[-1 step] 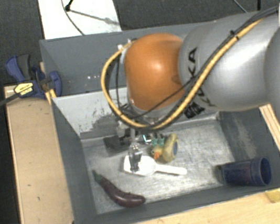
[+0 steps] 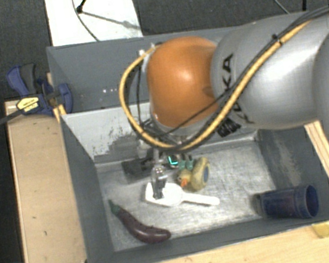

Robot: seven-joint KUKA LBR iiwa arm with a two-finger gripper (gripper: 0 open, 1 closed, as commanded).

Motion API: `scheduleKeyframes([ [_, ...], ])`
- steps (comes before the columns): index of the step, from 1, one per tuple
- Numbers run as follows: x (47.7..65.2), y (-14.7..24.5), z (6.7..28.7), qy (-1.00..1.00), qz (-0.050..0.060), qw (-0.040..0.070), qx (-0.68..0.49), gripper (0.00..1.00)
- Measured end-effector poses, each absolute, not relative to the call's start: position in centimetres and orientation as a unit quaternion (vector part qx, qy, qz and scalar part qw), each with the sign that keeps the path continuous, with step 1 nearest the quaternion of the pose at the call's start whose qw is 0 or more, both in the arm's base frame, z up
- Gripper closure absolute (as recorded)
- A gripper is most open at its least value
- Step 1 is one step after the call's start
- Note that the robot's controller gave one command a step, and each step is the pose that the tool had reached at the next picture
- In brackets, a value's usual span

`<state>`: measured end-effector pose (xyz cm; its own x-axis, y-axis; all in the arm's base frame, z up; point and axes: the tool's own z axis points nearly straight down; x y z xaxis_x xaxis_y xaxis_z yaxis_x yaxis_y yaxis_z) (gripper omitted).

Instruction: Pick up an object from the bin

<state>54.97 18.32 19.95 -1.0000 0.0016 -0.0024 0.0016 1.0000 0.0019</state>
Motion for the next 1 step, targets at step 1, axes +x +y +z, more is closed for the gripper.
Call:
scheduleKeyframes([
  [1,55.51,16.12,18.98,0.996,0.002,0.002,-0.086,0.0],
])
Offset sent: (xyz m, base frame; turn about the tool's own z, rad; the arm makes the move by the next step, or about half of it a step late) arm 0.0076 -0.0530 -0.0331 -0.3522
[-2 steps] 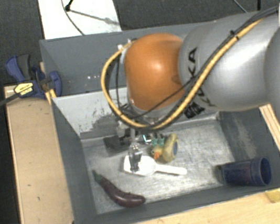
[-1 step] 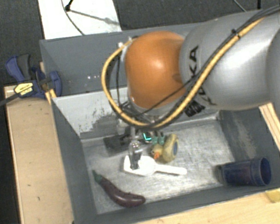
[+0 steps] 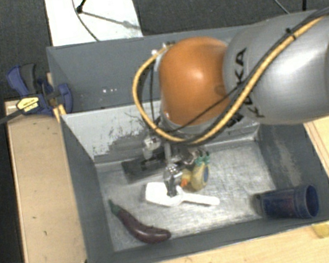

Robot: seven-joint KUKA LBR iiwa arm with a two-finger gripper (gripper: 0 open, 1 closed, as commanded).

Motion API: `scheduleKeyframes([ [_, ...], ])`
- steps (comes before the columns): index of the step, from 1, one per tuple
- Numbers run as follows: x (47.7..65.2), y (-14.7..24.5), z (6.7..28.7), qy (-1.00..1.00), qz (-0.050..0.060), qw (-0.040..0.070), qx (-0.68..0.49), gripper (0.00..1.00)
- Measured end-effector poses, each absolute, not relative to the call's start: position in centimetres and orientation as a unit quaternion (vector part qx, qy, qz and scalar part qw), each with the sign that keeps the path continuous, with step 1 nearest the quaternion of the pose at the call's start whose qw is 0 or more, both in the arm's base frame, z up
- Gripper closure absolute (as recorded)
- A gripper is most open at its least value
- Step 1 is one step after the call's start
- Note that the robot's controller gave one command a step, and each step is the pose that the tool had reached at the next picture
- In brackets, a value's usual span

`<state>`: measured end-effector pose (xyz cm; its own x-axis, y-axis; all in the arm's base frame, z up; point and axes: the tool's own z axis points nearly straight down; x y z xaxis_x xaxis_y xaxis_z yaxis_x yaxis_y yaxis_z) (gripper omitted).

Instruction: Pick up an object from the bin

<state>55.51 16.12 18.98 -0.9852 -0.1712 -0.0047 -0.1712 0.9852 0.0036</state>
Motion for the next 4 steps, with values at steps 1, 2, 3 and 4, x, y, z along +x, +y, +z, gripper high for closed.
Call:
scheduleKeyframes([
  [1,55.8,12.9,17.3,0.984,-0.001,0.001,-0.18,0.0],
  [2,55.8,12.9,16.8,0.984,0.0,0.003,-0.177,0.0],
  [3,55.0,12.5,13.4,0.973,0.001,-0.003,-0.229,0.0],
  [4,55.5,10.8,12.7,0.948,-0.001,0.008,-0.318,0.0],
])
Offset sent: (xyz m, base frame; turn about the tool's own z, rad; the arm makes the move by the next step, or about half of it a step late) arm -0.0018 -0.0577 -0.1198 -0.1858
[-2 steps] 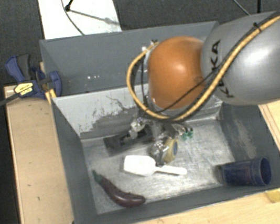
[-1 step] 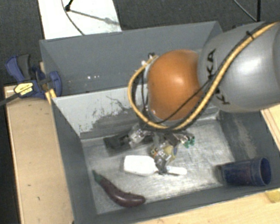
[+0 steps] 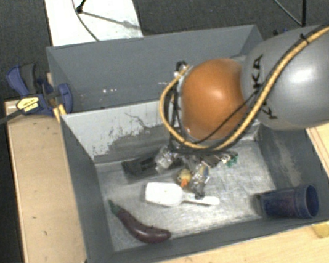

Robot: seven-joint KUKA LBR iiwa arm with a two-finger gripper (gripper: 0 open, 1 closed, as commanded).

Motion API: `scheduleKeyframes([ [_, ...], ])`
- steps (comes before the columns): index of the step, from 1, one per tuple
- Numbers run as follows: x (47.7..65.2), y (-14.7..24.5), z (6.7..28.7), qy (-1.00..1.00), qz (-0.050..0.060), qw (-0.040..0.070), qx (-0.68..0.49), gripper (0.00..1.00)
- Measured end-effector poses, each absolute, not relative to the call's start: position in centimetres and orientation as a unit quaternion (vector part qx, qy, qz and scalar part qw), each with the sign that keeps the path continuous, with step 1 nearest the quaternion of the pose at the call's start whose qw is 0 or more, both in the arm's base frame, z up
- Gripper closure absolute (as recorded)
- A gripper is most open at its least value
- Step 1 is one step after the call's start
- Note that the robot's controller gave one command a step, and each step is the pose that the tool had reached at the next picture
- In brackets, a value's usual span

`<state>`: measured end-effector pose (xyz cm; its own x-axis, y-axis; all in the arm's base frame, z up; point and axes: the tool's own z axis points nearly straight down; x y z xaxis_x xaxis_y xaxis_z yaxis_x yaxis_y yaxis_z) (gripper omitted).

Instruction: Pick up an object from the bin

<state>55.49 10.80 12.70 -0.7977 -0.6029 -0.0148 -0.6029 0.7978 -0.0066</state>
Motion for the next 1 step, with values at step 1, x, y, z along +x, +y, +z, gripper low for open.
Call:
scheduleKeyframes([
  [1,54.57,13.11,7.41,0.937,0.0,0.004,-0.35,1.0],
])
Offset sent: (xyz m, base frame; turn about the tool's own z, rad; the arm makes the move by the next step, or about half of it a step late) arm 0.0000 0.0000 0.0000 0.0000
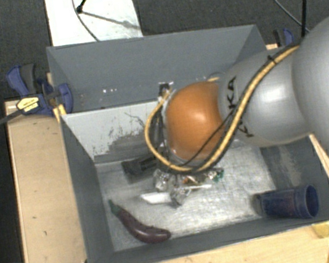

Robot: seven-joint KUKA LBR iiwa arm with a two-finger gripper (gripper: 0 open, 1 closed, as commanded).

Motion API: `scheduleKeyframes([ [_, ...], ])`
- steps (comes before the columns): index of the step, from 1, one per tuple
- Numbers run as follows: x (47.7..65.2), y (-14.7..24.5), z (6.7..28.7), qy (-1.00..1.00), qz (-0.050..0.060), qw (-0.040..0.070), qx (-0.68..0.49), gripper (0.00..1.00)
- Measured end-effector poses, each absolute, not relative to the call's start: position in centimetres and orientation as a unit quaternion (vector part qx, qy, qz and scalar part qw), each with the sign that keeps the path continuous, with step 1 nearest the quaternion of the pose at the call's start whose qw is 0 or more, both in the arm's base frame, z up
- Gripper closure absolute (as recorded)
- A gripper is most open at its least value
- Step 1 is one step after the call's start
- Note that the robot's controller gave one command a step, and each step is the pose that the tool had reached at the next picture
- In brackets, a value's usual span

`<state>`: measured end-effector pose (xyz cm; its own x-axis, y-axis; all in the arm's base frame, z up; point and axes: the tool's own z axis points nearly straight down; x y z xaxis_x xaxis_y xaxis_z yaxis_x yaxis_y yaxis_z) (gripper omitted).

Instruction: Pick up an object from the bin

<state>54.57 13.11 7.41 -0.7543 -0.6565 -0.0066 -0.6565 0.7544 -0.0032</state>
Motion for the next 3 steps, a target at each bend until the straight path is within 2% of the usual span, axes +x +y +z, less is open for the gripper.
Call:
scheduleKeyframes([
  [2,54.6,13.1,7.4,0.938,0.0,0.003,-0.348,1.0],
  [3,54.2,12.4,21.9,0.944,0.0,0.002,-0.33,1.0],
])
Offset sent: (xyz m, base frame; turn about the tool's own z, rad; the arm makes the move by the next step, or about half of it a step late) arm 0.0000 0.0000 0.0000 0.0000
